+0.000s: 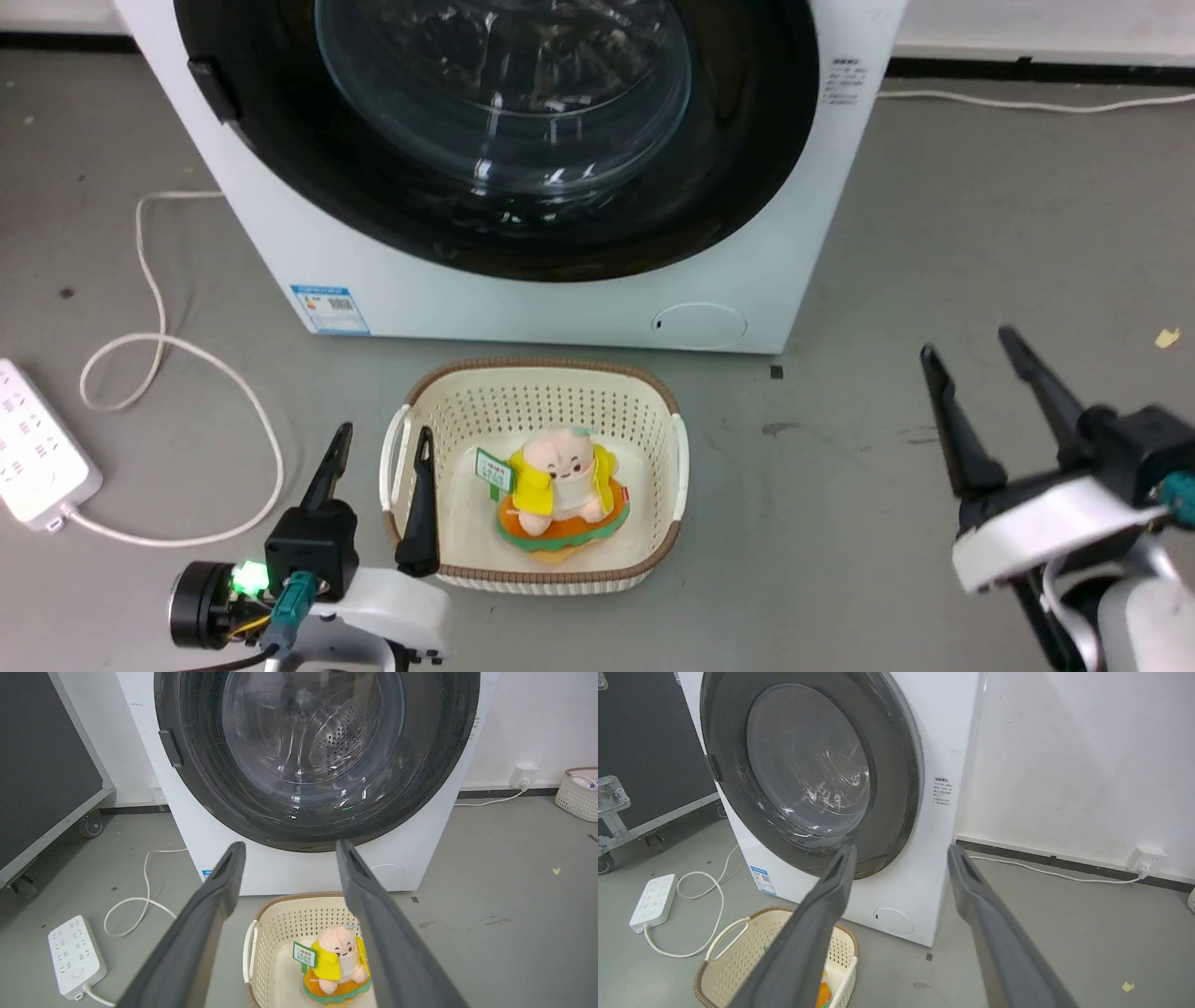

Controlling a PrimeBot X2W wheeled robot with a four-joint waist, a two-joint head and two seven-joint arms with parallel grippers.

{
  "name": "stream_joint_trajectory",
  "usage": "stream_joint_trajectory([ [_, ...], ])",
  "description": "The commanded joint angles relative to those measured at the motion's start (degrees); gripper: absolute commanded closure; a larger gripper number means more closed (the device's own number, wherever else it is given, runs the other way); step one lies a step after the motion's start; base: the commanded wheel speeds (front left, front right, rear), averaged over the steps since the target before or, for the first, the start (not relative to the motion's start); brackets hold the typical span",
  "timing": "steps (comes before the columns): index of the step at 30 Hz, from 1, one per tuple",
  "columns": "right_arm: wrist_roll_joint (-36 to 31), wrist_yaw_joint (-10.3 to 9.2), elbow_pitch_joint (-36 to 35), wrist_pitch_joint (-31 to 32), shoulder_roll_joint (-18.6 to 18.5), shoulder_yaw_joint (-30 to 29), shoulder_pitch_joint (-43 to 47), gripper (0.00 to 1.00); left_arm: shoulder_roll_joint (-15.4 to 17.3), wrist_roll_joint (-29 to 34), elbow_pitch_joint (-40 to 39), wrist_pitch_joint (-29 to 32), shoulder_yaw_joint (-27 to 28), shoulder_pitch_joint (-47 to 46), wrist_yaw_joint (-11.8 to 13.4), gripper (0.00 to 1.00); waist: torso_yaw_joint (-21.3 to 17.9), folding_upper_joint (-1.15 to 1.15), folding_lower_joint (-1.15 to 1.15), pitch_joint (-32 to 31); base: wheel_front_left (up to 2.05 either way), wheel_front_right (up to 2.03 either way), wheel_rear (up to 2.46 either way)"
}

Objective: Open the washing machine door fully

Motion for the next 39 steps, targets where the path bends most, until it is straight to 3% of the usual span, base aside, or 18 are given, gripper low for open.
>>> stream_joint_trajectory([
  [1,1.05,-0.02,-0.29,0.14,-0.72,-0.03,-2.14,0.00,0.12,0.53,-0.34,-0.80,-0.43,-1.17,0.44,0.00,0.38,0.00,-0.01,0.74,0.00,0.00,0.00],
  [2,1.56,-0.02,-0.22,0.25,-0.87,-0.07,-2.92,0.00,0.14,0.53,-0.39,-0.92,-0.59,-1.33,0.52,0.00,0.53,0.00,-0.01,1.06,0.00,0.00,0.00],
  [3,2.08,-0.02,-0.12,0.38,-1.02,-0.08,-3.69,0.12,0.15,0.54,-0.45,-1.04,-0.74,-1.50,0.61,0.00,0.67,0.00,-0.01,1.39,0.00,0.00,0.00],
  [4,2.62,-0.02,-0.01,0.50,-1.16,-0.09,-4.47,0.69,0.17,0.56,-0.51,-1.16,-0.90,-1.68,0.71,0.00,0.82,0.00,-0.01,1.72,0.00,0.00,0.00],
  [5,3.13,-0.02,0.12,0.60,-1.31,-0.14,-5.26,1.00,0.20,0.57,-0.57,-1.28,-1.05,-1.86,0.80,0.00,0.97,0.00,-0.01,2.05,0.00,0.00,0.00],
  [22,15.11,-0.04,6.67,4.97,-0.37,-5.91,-21.18,1.00,0.44,0.62,-1.52,-3.19,-3.95,-4.22,2.51,0.00,3.52,0.00,-0.01,7.24,0.00,0.00,0.00],
  [39,24.66,-0.05,22.78,14.45,-0.07,-14.34,-41.54,1.00,0.56,0.32,-2.19,-5.23,-7.25,-7.04,4.60,0.00,6.75,0.00,-0.01,12.73,0.00,0.00,0.00],
])
